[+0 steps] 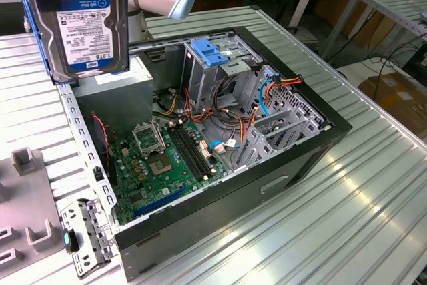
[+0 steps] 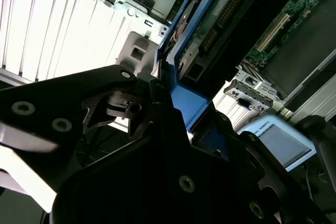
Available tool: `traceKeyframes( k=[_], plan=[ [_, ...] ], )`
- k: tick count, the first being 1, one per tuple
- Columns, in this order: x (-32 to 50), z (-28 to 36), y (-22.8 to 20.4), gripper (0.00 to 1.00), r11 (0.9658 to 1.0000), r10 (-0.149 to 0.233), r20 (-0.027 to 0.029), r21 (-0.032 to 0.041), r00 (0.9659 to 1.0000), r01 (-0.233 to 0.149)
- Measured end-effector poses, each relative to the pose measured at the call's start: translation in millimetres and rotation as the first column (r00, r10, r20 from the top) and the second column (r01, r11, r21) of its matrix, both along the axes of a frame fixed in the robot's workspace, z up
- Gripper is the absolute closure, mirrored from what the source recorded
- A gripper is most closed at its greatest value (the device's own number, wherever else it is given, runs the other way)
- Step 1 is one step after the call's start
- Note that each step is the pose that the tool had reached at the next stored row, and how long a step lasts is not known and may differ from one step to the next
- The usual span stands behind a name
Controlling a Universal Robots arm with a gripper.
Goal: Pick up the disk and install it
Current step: 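Pick up the disk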
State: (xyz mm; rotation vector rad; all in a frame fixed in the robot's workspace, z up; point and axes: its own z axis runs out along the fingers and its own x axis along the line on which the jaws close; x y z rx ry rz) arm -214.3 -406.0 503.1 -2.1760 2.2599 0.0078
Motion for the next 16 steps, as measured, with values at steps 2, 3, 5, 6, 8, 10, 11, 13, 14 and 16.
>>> traceKeyframes(
  k=[2, 3, 5, 6, 8, 10, 11, 13, 14, 16],
  plan=[
    [2.3, 0.0, -0.9, 0.63, 1.0, 0.0, 0.0, 0.0001, 1.0, 0.0],
    [4.9, 0.0, -1.5, 0.63, 1.0, 0.0, -0.0001, 0.0001, 1.0, 0.0],
    [7.7, 0.0, -2.4, 0.63, 1.0, -0.001, -0.0001, 0.0001, 1.0, 0.001],
    [8.8, 0.0, -2.7, 0.63, 1.0, -0.001, -0.0001, 0.0001, 1.0, 0.001],
    [13.2, 0.0, -4.0, 0.63, 1.0, -0.001, -0.0003, 0.0, 1.0, 0.001],
    [15.6, 0.0, -4.9, 0.63, 1.0, -0.002, -0.0002, 0.0001, 1.0, 0.002],
    [16.9, 0.0, -5.3, 0.63, 1.0, -0.002, -0.0003, 0.0001, 1.0, 0.002],
    [21.4, -0.1, -6.1, 0.63, 1.0, -0.002, -0.0006, 0.0001, 1.0, 0.002],
    [23.9, 0.0, -6.7, 0.63, 1.0, -0.003, -0.0008, 0.0001, 1.0, 0.003],
    [27.8, 0.0, -7.4, 0.63, 1.0, -0.003, -0.001, 0.0, 1.0, 0.003]
  ],
)
